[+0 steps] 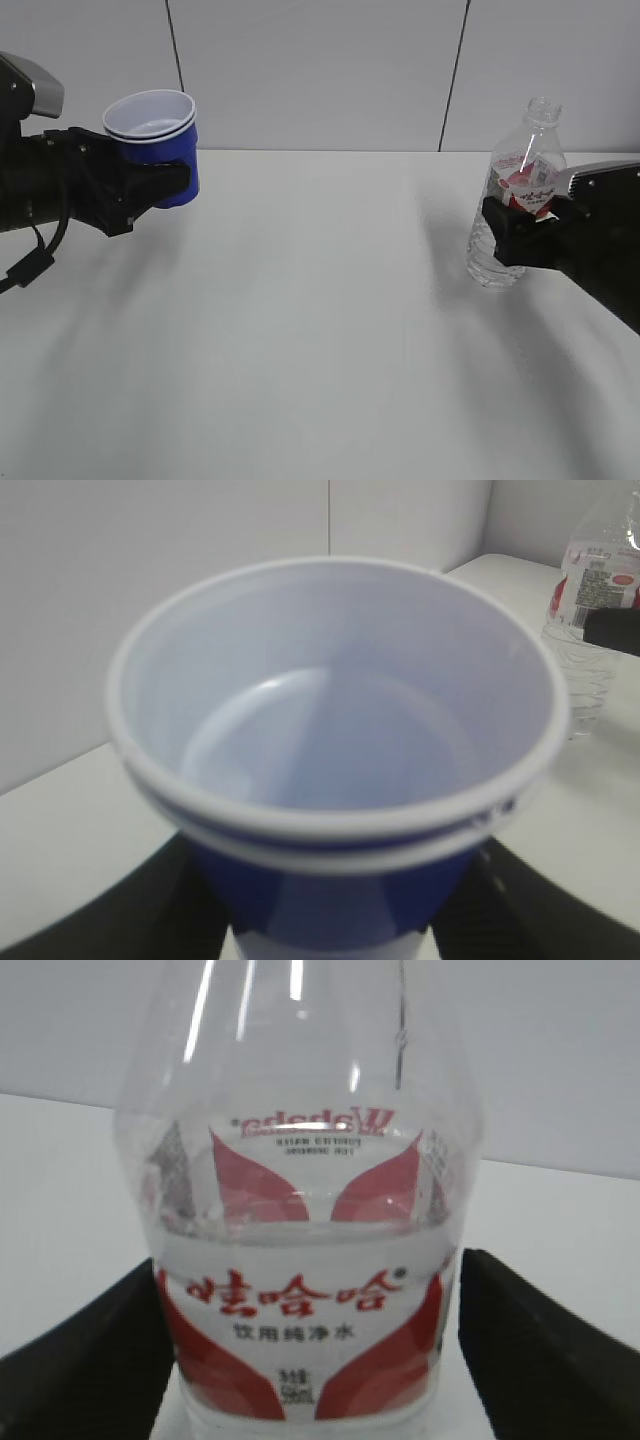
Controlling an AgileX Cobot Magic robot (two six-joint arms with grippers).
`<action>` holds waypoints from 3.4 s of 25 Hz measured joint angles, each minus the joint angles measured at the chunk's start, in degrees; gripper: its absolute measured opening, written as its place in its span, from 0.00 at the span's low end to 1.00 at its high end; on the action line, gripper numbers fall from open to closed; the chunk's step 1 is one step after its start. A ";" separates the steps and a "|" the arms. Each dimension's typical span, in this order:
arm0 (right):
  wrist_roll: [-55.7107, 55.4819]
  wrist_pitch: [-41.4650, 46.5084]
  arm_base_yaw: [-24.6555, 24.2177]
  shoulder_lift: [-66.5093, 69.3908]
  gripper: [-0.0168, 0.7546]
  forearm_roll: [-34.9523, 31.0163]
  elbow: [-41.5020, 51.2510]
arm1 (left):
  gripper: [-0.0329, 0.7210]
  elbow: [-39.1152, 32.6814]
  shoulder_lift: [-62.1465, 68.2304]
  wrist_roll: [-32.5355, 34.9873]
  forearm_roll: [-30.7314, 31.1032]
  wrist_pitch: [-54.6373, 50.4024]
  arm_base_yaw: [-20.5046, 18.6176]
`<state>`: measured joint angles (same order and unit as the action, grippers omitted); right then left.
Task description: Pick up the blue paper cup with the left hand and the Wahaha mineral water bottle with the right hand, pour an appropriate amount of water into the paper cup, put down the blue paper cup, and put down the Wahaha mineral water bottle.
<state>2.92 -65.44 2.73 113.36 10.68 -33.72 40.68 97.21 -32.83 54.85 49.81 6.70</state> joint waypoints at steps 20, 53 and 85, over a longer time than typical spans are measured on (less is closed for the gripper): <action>0.00 0.00 0.00 3.06 0.83 0.58 -3.79 | 0.61 0.00 0.00 -0.04 -0.09 0.00 0.00; -0.71 -0.01 0.00 5.43 0.73 1.96 -5.15 | 0.61 0.00 0.00 -0.13 -0.09 0.00 0.00; -4.21 5.26 0.00 -9.80 0.58 -0.61 -5.60 | 0.61 7.50 19.13 3.35 -2.30 13.18 1.42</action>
<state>-1.30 -60.18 2.73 103.56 10.07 -39.31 48.18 116.33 -29.48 52.55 62.99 8.12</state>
